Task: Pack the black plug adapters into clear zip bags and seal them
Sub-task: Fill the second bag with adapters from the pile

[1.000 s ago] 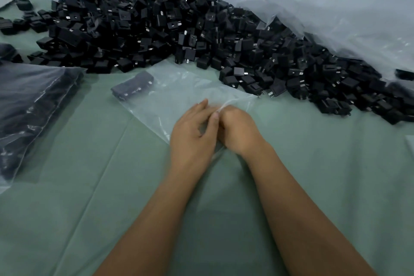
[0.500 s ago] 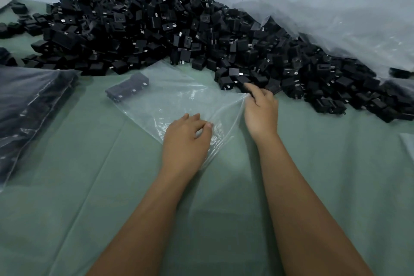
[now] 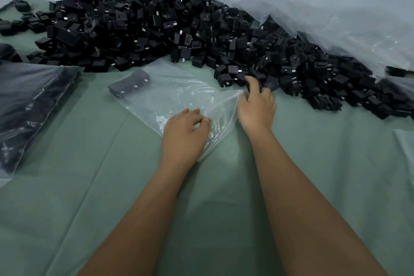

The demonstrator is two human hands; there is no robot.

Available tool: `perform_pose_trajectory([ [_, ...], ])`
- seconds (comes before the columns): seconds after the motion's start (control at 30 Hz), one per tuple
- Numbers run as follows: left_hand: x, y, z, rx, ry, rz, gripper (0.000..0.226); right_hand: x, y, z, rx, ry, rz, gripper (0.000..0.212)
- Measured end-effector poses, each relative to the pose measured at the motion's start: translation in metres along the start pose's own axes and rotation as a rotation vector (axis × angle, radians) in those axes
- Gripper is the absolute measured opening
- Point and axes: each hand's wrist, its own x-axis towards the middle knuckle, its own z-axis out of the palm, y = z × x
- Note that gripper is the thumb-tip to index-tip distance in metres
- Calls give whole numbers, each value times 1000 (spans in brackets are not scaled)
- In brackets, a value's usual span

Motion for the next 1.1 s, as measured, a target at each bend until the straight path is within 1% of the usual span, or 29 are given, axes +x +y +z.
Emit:
perform_pose_trajectory([
  [0.07, -2, 2, -1, -15, 9, -1, 24, -10, 1, -5, 148, 140, -16, 37],
  [0.13, -3, 3, -1, -22, 23, 11, 26, -21, 0, -11, 300, 224, 12, 31],
  [0.23, -3, 5, -1, -29, 37, 15, 28, -38, -2, -19, 468, 219, 67, 23],
  [0.3, -3, 4, -1, -25, 40, 20, 29, -50, -2, -22, 523, 160, 14, 20],
  [0.33, -3, 4, -1, -22, 43, 26, 29, -57, -3, -23, 516, 116, -38, 21],
  [0.4, -2, 4, 0, -11, 47, 33, 29, -69, -4, -22, 423, -2, -153, 32],
  [0.47, -2, 4, 0, -3, 49, 37, 29, -76, -6, -19, 257, -119, -235, 43],
  [0.53, -4, 4, 0, -22, 61, 23, 27, -77, -7, -16, 102, -191, -263, 45],
  [0.63, -5, 2, 0, -28, 78, 21, 26, -74, -5, -15, -1, -189, -289, 35],
  [0.7, -5, 2, 0, -40, 89, 39, 26, -74, -5, -14, -30, -155, -299, 39],
  [0.77, -5, 1, 0, -66, 106, 49, 25, -75, -5, -14, 24, -141, -277, 45],
  [0.8, -5, 1, 0, -76, 116, 52, 25, -76, -4, -15, 85, -145, -256, 45],
  [0.9, -4, -1, 1, -119, 124, 22, 25, -75, -1, -19, 309, -152, -217, 29],
  [0.93, -4, -1, 1, -152, 134, 3, 25, -74, -1, -20, 349, -146, -228, 27],
  [1.0, -5, -1, 1, -233, 190, -23, 24, -75, -1, -21, 373, -149, -274, 31],
  [1.1, -8, -1, 1, -236, 274, 51, 26, -78, -3, -22, 378, -220, -353, 32],
])
